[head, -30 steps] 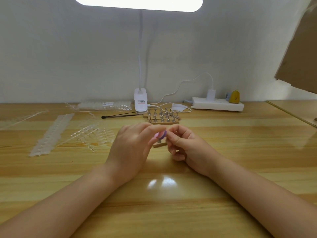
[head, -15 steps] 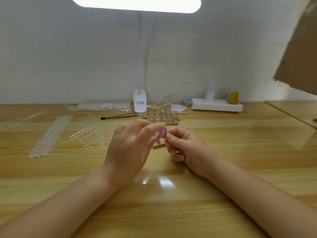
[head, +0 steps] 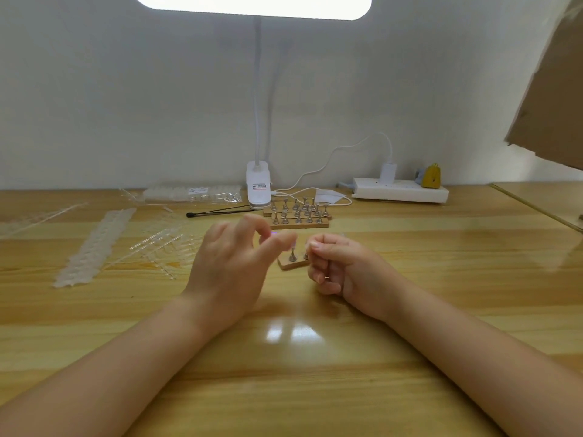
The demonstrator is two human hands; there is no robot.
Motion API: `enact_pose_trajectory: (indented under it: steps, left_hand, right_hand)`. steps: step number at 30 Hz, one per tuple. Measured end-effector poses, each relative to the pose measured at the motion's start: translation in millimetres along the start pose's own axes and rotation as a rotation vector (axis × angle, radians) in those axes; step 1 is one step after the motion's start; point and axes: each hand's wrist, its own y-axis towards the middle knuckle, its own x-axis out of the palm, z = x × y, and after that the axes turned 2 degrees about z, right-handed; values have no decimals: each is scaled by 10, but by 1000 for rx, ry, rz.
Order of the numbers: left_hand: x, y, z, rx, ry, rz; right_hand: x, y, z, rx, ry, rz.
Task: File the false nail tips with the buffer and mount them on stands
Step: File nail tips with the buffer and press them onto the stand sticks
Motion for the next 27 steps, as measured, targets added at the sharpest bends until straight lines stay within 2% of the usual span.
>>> enact_pose_trajectory:
  steps: [2, 5, 7, 10, 12, 16, 19, 21, 24, 27]
  left_hand:
    - [-15, 14, -10, -14, -22, 39]
    - [10, 38, 127, 129, -25, 117]
    - [28, 27, 163, 171, -3, 101]
    - [11, 13, 43, 55, -7, 25]
    - [-2, 15, -1, 9, -31, 45]
    - [30, 32, 147, 124, -82, 112]
    - [20, 7, 102, 44, -72, 14]
    - [-10, 4, 39, -23, -68, 3]
    - [-44, 50, 105, 6, -139, 72]
    - [-32, 58, 156, 26, -151, 26]
  right_hand:
    - [-1, -2, 4, -2, 5, -1]
    - [-15, 2, 21, -16, -20, -32]
    - [-21, -1, 15, -17, -28, -57]
    - [-24, -7, -18, -4, 17, -66]
    - [-24, -4, -14, -3, 24, -64]
    - [-25, -1, 13, -23, 18, -79]
    - [-35, -12, 9, -31, 48, -78]
    - [-33, -17, 10, -47, 59, -66]
    - [-20, -12, 21, -64, 37, -48]
    - [-21, -19, 15, -69, 26, -32]
